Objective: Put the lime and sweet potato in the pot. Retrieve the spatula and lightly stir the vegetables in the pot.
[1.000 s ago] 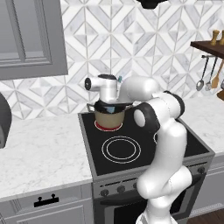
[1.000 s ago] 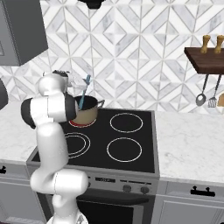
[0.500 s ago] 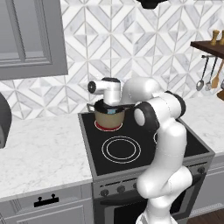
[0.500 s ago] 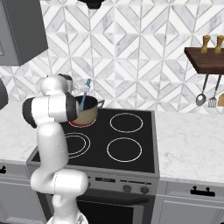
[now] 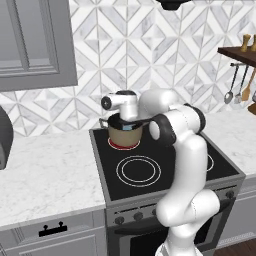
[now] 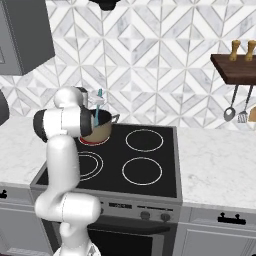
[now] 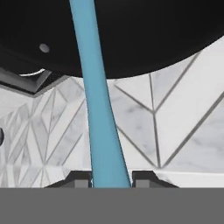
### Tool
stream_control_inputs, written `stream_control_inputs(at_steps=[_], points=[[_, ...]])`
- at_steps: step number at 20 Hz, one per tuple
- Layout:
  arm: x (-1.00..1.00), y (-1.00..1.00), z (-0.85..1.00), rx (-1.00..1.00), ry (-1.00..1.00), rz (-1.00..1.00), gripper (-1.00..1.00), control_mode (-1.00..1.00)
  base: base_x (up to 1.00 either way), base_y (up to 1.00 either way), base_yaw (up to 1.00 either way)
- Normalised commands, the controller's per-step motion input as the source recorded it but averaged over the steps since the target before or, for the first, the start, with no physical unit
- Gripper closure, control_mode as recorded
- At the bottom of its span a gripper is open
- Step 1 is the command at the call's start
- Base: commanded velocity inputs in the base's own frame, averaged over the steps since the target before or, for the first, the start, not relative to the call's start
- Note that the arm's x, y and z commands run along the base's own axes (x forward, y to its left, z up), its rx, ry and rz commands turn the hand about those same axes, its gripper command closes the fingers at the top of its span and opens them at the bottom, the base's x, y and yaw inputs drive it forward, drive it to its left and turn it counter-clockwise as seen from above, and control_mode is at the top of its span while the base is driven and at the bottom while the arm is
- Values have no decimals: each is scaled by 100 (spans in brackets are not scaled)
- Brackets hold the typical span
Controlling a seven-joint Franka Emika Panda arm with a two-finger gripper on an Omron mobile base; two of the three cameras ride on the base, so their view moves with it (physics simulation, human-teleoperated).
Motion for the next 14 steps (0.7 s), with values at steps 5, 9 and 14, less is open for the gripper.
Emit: stream_control_inputs(at_steps=[5, 9, 14], points=[[14, 3, -59, 0, -24, 1, 100, -100, 0, 0, 0], [-21, 0, -3, 1, -31, 0, 100, -100, 0, 0, 0], [-35, 0, 35, 8, -8, 0, 100, -100, 0, 0, 0]])
